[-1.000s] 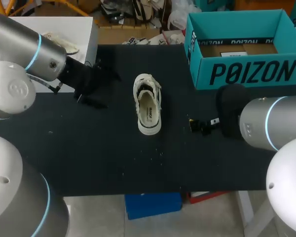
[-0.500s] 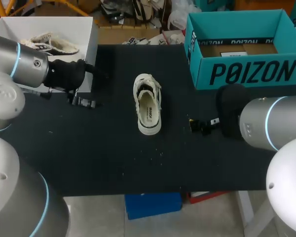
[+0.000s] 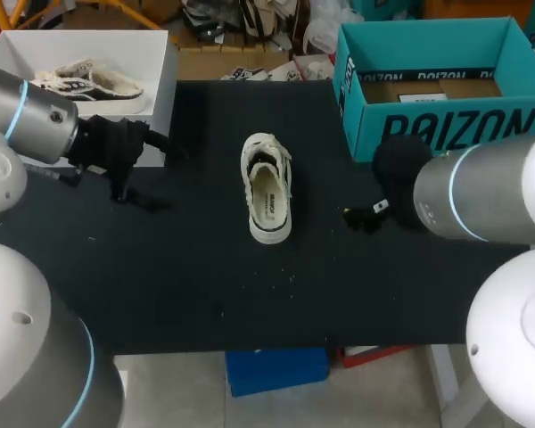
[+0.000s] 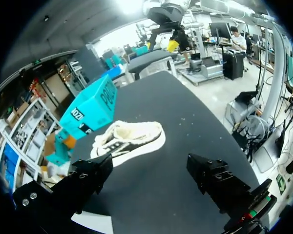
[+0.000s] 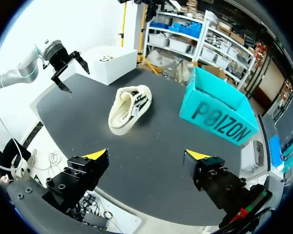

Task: Take the shoe out of the shoebox, open the shoe tongue, remove and reinsert the insole, then place the shoe into the shoebox

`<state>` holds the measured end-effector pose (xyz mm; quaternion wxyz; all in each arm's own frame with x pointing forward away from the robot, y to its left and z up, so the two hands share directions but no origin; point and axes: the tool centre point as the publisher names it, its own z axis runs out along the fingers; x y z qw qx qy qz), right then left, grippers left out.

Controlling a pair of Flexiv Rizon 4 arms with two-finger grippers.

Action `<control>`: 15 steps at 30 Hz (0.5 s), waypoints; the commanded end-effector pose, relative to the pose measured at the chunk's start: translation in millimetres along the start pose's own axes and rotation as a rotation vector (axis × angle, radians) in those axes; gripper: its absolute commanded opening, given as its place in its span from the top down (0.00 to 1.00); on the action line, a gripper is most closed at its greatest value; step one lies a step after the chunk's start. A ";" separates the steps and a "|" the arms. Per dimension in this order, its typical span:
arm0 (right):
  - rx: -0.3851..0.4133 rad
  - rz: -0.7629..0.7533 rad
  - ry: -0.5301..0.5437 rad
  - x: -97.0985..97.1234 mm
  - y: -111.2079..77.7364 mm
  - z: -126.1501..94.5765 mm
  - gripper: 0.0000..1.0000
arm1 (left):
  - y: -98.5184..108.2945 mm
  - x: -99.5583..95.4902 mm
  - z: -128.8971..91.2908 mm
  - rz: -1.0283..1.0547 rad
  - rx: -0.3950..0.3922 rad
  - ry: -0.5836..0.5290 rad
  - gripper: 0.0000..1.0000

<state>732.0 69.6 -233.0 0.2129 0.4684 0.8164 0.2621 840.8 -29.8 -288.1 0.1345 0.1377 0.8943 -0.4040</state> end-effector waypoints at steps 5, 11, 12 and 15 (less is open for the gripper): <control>0.145 -0.051 -0.013 22.8 37.0 44.0 0.00 | 0.1 -1.1 0.4 0.000 -0.002 0.002 0.00; 0.222 -0.096 -0.008 35.8 61.9 89.8 0.00 | 0.1 -1.1 0.4 0.000 -0.002 0.002 0.00; 0.222 -0.096 -0.008 35.8 61.9 89.8 0.00 | 0.1 -1.1 0.4 0.000 -0.002 0.002 0.00; 0.222 -0.096 -0.008 35.8 61.9 89.8 0.00 | 0.1 -1.1 0.4 0.000 -0.002 0.002 0.00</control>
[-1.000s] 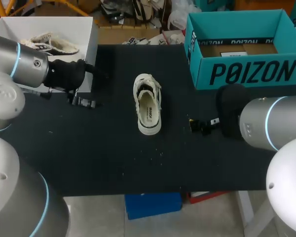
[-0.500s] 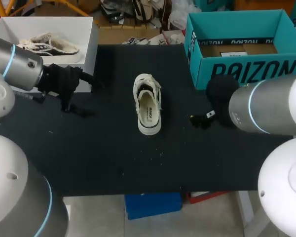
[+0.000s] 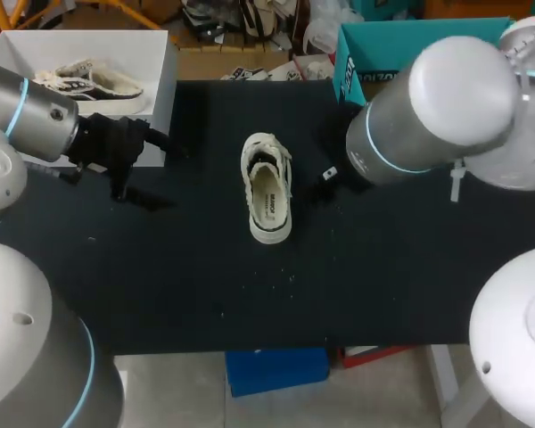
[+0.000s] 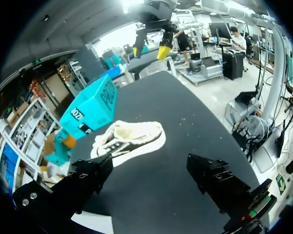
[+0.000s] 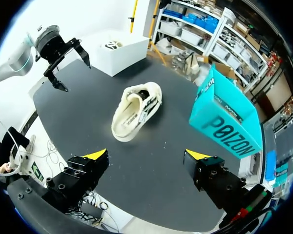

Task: Take the shoe out of the shoebox, open the shoe tongue, remove and reinsert the insole, then place the shoe into the shoebox

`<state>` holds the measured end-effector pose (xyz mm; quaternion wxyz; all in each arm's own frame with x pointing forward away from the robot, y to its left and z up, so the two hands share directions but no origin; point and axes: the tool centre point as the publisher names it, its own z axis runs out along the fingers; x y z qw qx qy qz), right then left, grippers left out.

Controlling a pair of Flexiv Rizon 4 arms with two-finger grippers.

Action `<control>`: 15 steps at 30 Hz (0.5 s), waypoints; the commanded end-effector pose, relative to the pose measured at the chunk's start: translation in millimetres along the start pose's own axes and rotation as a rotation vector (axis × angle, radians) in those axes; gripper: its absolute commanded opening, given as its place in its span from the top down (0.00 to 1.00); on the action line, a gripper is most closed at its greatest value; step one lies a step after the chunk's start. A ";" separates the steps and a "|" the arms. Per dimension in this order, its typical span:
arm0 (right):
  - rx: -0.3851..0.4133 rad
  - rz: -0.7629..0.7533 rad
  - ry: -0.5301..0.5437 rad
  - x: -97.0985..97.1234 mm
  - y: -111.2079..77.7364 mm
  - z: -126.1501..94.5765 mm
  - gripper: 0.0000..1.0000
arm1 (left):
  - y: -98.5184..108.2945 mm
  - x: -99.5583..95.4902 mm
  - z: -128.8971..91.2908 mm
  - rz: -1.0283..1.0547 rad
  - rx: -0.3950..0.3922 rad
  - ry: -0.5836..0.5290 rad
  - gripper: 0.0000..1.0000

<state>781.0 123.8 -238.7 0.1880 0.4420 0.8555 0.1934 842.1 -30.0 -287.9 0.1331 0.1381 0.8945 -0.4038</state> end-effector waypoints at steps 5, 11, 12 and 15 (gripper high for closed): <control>0.077 0.001 -0.011 9.2 17.7 42.0 0.00 | -0.1 0.1 0.2 0.001 -0.002 -0.001 0.00; 0.060 0.066 0.028 7.8 17.4 42.6 0.00 | -0.1 0.1 0.2 0.001 -0.002 -0.001 0.00; 0.047 0.136 0.065 7.4 18.6 43.9 0.00 | -0.1 0.1 0.2 0.001 -0.002 -0.001 0.00; 0.038 0.302 0.165 5.9 28.0 58.2 0.00 | -0.1 0.1 0.2 0.001 -0.002 -0.001 0.00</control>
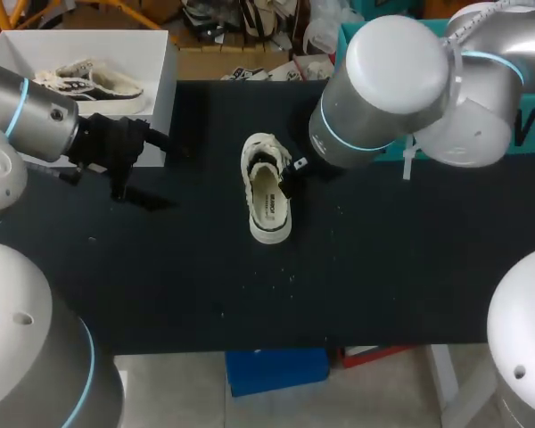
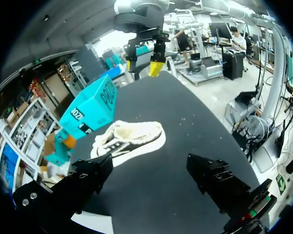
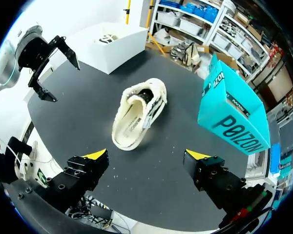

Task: Take the shoe out of the shoebox, open the shoe tongue, remove and reinsert the insole, then place the shoe into the shoebox

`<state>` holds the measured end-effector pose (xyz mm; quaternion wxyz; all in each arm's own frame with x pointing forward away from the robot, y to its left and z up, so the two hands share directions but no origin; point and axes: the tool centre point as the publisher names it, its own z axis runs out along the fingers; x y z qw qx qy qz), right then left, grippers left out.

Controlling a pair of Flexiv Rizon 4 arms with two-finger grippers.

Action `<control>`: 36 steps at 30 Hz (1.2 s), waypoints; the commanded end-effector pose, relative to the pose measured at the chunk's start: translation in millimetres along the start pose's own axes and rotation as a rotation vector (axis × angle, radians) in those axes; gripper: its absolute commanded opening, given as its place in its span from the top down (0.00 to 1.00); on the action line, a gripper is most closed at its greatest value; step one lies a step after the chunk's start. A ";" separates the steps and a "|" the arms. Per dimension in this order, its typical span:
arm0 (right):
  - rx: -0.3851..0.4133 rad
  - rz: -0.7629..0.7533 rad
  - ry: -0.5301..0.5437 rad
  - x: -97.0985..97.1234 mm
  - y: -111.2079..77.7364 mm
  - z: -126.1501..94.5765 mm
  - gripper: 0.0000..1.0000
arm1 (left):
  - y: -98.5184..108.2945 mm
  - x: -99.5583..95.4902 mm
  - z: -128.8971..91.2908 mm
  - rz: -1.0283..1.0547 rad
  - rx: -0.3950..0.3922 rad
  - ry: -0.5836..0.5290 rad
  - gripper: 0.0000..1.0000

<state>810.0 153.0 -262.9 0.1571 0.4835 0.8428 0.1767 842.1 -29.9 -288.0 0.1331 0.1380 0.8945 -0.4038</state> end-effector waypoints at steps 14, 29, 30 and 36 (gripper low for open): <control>0.134 0.281 0.222 4.1 49.8 73.2 0.00 | -0.2 0.2 0.3 0.001 -0.002 -0.001 0.00; 0.222 0.238 0.107 -4.4 73.2 112.1 0.10 | -0.2 0.2 0.3 0.001 -0.002 -0.001 0.00; 0.223 0.239 0.108 -4.9 73.5 113.8 0.13 | -0.2 0.2 0.3 0.001 -0.002 -0.001 0.00; 0.249 0.245 0.094 -10.1 71.0 123.2 0.19 | -0.2 0.2 0.3 0.001 -0.002 -0.001 0.00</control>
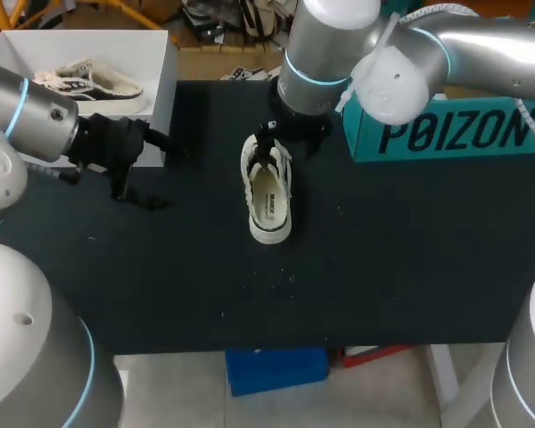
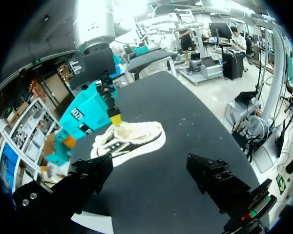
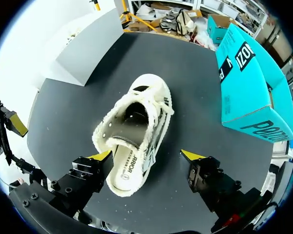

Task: Take the shoe out of the shoebox, open the shoe tongue, remove and reinsert the insole, then place the shoe into the shoebox

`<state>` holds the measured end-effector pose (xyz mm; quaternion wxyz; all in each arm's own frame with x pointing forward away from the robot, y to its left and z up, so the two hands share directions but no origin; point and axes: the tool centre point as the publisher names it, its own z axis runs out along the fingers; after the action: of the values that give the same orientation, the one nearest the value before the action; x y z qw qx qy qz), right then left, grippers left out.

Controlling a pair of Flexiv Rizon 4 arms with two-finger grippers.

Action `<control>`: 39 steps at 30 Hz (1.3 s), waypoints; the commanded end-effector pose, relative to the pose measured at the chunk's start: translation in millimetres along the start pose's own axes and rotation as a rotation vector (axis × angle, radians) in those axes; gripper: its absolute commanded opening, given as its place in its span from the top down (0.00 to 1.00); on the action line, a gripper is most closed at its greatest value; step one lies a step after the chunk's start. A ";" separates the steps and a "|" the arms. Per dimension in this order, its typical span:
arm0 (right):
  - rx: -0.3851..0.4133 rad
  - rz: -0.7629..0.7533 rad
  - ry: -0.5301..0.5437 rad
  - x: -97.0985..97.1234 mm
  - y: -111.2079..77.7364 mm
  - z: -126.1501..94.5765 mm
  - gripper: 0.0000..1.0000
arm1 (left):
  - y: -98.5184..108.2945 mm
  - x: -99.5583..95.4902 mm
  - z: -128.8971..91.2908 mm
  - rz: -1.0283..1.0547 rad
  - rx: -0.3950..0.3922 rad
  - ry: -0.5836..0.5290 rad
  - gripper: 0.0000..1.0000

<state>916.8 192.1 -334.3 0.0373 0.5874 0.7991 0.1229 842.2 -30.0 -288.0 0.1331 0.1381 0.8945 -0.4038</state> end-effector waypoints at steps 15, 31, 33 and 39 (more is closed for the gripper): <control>0.070 0.021 -0.016 -16.2 5.3 28.3 0.36 | -0.1 0.2 0.2 0.001 -0.002 -0.001 0.00; 0.140 -0.013 -0.065 -17.6 9.9 56.0 0.39 | -0.1 0.2 0.2 0.001 -0.002 -0.001 0.00; 0.149 -0.014 -0.064 -17.1 10.4 59.8 0.39 | -0.1 0.2 0.2 0.001 -0.002 -0.001 0.00; 0.175 -0.013 -0.069 -18.1 10.3 70.9 0.42 | -0.1 0.2 0.2 0.001 -0.002 -0.001 0.00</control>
<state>940.2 183.3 -394.2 0.0180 0.5868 0.8086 0.0380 842.2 -30.0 -288.0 0.1330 0.1381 0.8945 -0.4038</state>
